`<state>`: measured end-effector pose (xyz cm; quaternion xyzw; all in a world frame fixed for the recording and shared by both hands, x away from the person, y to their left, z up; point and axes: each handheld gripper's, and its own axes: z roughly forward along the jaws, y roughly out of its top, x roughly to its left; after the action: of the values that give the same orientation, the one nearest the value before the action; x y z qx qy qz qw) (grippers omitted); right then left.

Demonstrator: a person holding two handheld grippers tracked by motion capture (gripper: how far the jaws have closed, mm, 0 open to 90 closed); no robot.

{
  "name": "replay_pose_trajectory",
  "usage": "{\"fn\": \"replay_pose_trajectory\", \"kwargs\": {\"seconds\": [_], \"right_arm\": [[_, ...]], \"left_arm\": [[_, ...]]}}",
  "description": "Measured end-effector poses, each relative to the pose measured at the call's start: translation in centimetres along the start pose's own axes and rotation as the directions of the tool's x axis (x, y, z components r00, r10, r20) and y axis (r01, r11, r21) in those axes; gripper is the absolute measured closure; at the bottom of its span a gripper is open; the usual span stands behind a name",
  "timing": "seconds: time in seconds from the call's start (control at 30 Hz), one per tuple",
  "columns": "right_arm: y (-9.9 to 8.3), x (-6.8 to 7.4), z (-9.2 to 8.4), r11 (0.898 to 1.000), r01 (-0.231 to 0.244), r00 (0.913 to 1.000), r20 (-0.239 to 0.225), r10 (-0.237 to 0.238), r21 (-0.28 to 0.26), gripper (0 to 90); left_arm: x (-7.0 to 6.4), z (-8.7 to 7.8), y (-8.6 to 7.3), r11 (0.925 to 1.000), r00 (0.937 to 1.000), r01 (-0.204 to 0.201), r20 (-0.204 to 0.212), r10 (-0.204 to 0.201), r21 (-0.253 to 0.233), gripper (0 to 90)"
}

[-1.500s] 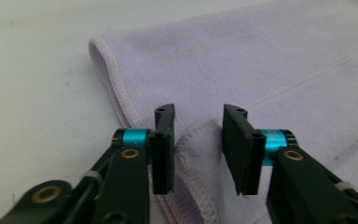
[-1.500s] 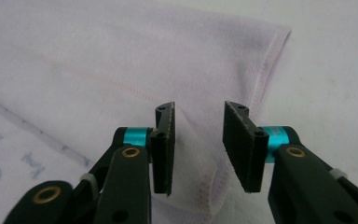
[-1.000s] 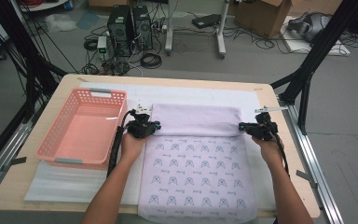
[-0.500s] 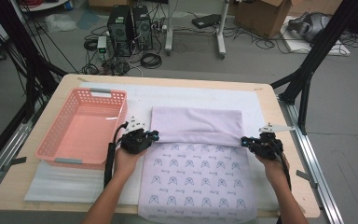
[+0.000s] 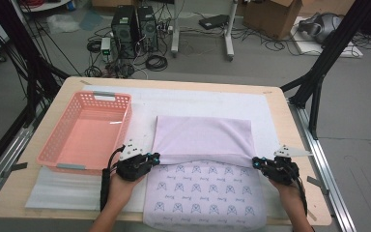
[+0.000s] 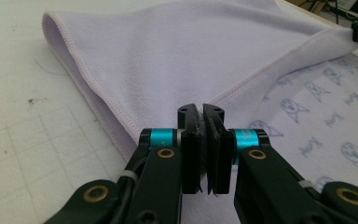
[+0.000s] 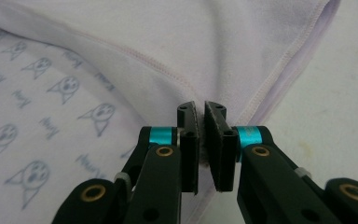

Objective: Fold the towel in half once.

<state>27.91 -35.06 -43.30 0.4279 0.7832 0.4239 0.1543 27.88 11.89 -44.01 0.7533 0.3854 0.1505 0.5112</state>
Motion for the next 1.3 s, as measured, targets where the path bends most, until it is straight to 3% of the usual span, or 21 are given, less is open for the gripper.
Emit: {"fn": "replay_pose_trajectory", "kwargs": {"seconds": [0.17, 0.3, 0.43, 0.83, 1.3], "right_arm": [[-0.8, 1.0, -1.1, 0.999, 0.032, 0.9995, 0.001, -0.032, 0.003, 83.7], [-1.2, 1.6, -1.8, 1.000, 0.030, 0.9995, -0.004, -0.030, -0.009, 83.6], [-1.6, 2.1, -2.3, 1.000, 0.023, 0.9996, -0.015, -0.023, -0.003, 83.6], [-2.4, 2.8, -3.2, 1.000, 0.012, 0.9993, -0.035, -0.013, -0.001, 83.7], [-3.4, 3.8, -4.0, 0.999, 0.045, 0.9974, -0.057, -0.044, 0.028, 83.7]], "left_arm": [[-0.6, -0.8, -0.8, 0.9999, 1.0000, 0.006, -0.005, -0.006, -0.008, 85.2], [-1.0, -1.3, -0.8, 0.9998, 0.9999, -0.011, -0.008, 0.011, -0.014, 85.2], [-1.1, -2.1, -1.1, 0.9998, 0.9999, 0.000, -0.011, 0.000, -0.022, 85.1], [-2.0, -3.3, -2.1, 0.9999, 1.0000, -0.008, 0.004, 0.008, -0.013, 85.2], [-3.2, -5.1, -3.0, 0.9999, 0.9994, -0.012, 0.033, 0.012, -0.010, 85.2]]}}
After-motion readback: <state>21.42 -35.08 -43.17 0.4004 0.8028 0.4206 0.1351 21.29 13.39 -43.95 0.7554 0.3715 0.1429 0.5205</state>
